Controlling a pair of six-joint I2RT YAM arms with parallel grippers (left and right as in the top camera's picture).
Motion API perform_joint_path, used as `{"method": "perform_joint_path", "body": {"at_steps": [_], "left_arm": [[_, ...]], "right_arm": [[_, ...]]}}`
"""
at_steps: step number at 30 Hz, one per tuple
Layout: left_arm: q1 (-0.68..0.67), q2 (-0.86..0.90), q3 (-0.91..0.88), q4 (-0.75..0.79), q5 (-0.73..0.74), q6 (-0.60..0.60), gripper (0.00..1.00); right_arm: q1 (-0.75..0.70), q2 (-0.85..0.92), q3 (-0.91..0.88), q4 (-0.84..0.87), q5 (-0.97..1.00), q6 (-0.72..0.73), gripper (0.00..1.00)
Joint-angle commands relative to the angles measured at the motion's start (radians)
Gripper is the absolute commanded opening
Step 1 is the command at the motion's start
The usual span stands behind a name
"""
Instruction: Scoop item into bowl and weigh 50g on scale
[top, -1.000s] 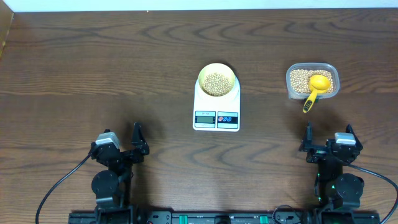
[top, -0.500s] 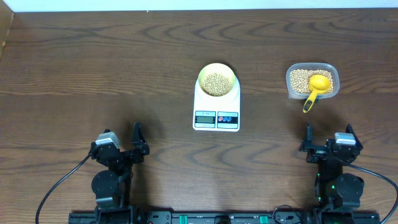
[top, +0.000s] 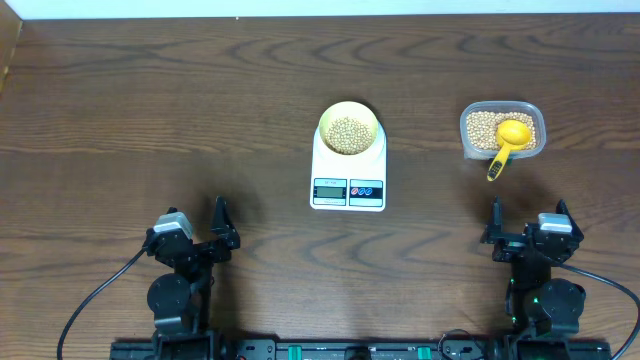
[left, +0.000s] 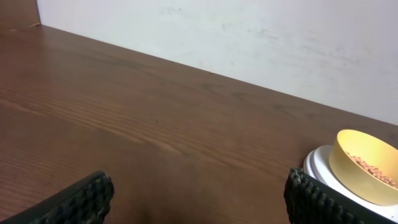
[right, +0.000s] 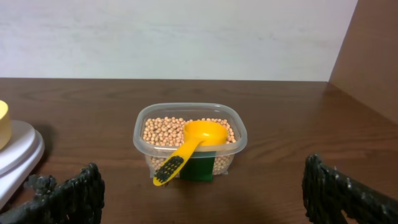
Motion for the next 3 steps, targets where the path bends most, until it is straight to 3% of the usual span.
{"method": "perform_joint_path", "body": {"at_steps": [1, 3], "left_arm": [[-0.003, 0.0, -0.015, -0.039, 0.003, 0.013, 0.9], [-0.003, 0.0, -0.015, -0.039, 0.003, 0.013, 0.9]], "right_arm": [[0.004, -0.01, -0.001, -0.003, 0.011, -0.002, 0.99], [0.004, -0.01, -0.001, -0.003, 0.011, -0.002, 0.99]]}}
